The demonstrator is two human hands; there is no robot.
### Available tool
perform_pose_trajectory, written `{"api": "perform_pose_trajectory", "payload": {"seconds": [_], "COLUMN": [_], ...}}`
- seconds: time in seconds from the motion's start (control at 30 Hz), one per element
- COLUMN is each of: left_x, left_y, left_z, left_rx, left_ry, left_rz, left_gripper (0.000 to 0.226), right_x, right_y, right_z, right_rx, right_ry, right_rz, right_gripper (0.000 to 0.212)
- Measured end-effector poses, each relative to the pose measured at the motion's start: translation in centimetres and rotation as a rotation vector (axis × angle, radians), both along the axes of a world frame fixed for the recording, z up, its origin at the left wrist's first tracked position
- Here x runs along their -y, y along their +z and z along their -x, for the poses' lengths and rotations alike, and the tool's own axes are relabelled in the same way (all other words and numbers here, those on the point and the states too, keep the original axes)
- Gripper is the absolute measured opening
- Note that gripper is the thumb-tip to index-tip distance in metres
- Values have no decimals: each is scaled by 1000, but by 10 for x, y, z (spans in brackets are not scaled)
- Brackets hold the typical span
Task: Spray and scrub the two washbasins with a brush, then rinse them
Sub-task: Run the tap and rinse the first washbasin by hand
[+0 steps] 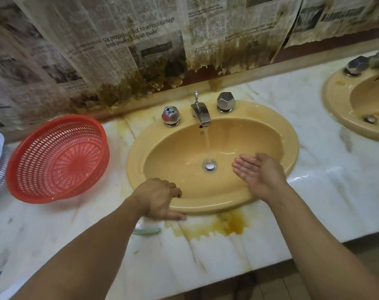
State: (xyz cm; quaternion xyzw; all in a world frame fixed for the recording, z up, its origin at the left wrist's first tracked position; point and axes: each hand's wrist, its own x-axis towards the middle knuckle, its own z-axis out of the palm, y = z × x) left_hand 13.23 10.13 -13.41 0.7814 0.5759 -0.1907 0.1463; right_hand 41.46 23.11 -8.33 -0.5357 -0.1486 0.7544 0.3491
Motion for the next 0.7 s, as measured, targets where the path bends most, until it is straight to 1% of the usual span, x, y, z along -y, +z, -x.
{"api": "perform_pose_trajectory", "payload": {"seconds": [0.07,0.23,0.47,0.6,0.7], "left_x": [3,0,-1,-1,2], "left_y": [-2,-2,-5,-5,-7], "left_z": [0,3,8,8,9], "left_rx": [13,56,76,81,110], "left_ry": [-27,-38,-51,-41,-43], "left_rz": [-37,-55,-72,-78,-125], "left_gripper": [97,90,88,90,88], "right_x": [-12,-46,-73,-76,-77], "right_y": [-10,-27,-42,-46,-49], "right_z": [15,65,113,117,113], "right_rx": [-81,-261,-316,-381,-423], "right_ry": [-14,-50,-2,-26,-40], "right_rz": [70,210,254,262,272], "right_gripper": [42,38,20,16,14]}}
